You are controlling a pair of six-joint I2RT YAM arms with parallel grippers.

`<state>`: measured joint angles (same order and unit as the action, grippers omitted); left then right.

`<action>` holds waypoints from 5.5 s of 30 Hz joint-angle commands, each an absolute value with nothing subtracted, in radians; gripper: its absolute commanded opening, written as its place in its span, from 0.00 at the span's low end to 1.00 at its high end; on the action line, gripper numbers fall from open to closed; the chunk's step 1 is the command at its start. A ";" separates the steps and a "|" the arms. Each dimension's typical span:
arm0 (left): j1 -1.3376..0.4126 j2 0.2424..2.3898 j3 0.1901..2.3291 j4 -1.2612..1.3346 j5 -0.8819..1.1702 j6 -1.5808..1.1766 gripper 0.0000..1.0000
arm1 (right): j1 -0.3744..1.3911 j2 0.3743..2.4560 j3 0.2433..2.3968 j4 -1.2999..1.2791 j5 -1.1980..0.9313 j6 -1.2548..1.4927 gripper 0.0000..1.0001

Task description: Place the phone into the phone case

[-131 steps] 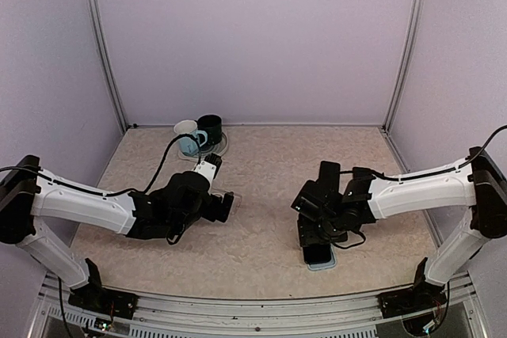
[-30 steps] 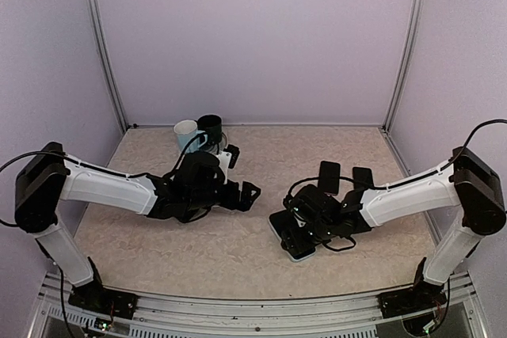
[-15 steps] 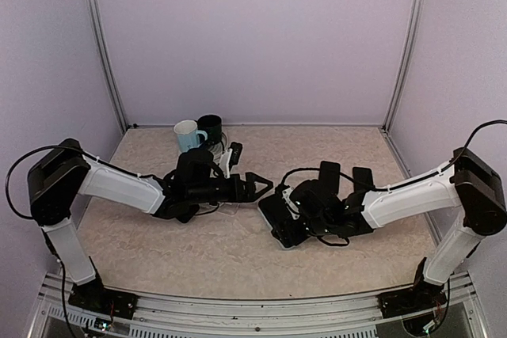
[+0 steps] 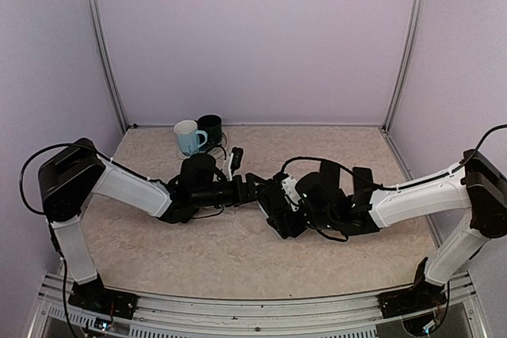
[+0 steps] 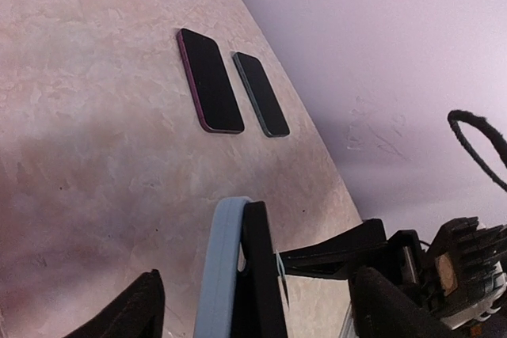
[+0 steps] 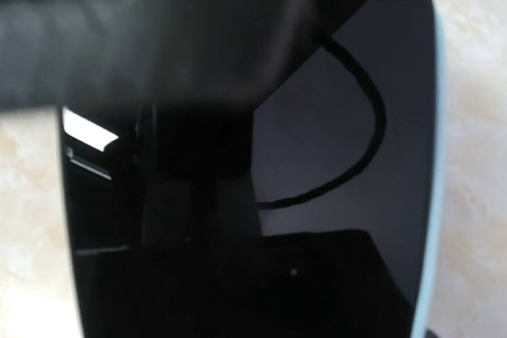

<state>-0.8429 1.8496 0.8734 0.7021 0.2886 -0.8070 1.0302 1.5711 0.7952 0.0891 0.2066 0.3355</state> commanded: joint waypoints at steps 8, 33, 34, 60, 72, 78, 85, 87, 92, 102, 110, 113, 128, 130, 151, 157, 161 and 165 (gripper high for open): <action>-0.848 1.888 0.878 0.787 0.344 -0.841 0.33 | 1.023 1.531 0.808 0.179 0.220 0.287 0.36; -0.907 1.728 0.839 0.453 0.187 -0.130 0.00 | 0.858 1.451 0.637 0.261 -0.362 0.238 0.99; -0.912 1.703 0.828 0.454 0.185 -0.098 0.00 | 0.836 1.451 0.630 0.292 -0.417 0.227 0.99; -1.079 1.327 0.803 0.390 0.325 0.084 0.00 | 0.940 1.421 0.663 0.466 -0.611 -0.132 0.08; -1.111 1.224 0.806 0.387 0.258 0.027 0.97 | 0.941 1.135 0.783 0.294 -0.601 -0.052 0.00; -1.141 1.231 0.800 0.401 0.271 0.033 0.68 | 0.940 1.109 0.870 0.241 -0.662 -0.060 0.00; -1.146 1.268 0.824 0.378 0.246 0.081 0.00 | 0.940 1.101 0.919 0.209 -0.682 -0.070 0.00; -1.149 1.260 0.811 0.394 0.247 0.083 0.00 | 0.940 1.097 0.925 0.195 -0.689 -0.075 0.00; -1.151 1.252 0.809 0.388 0.252 0.071 0.09 | 0.940 1.088 0.932 0.147 -0.695 -0.105 0.00; -1.149 1.205 0.922 0.393 0.220 0.063 0.63 | 0.949 1.133 0.953 0.046 -0.651 -0.177 0.00; -1.150 1.298 1.023 0.333 0.223 0.044 0.00 | 0.951 1.111 0.931 0.071 -0.645 -0.186 0.00; -1.151 1.288 1.012 0.346 0.224 0.041 0.00 | 0.951 1.108 0.926 0.058 -0.640 -0.188 0.00; -1.148 1.130 0.850 0.402 0.316 0.063 0.57 | 0.951 1.049 0.943 -0.014 -0.780 -0.353 0.00; -1.152 1.137 0.860 0.399 0.331 0.067 0.48 | 0.951 1.062 0.943 -0.019 -0.761 -0.393 0.00; -1.164 1.161 0.870 0.317 0.436 0.166 0.93 | 0.951 1.174 1.007 -0.046 -0.701 -0.554 0.00; -1.166 1.179 0.898 0.386 0.362 0.130 0.58 | 0.951 1.204 1.001 -0.003 -0.700 -0.539 0.00; -1.168 1.268 0.955 0.332 0.332 0.133 0.19 | 0.951 1.215 1.008 -0.002 -0.702 -0.534 0.00; -1.176 1.270 0.942 0.360 0.317 0.148 0.05 | 0.951 1.220 1.005 -0.003 -0.701 -0.530 0.00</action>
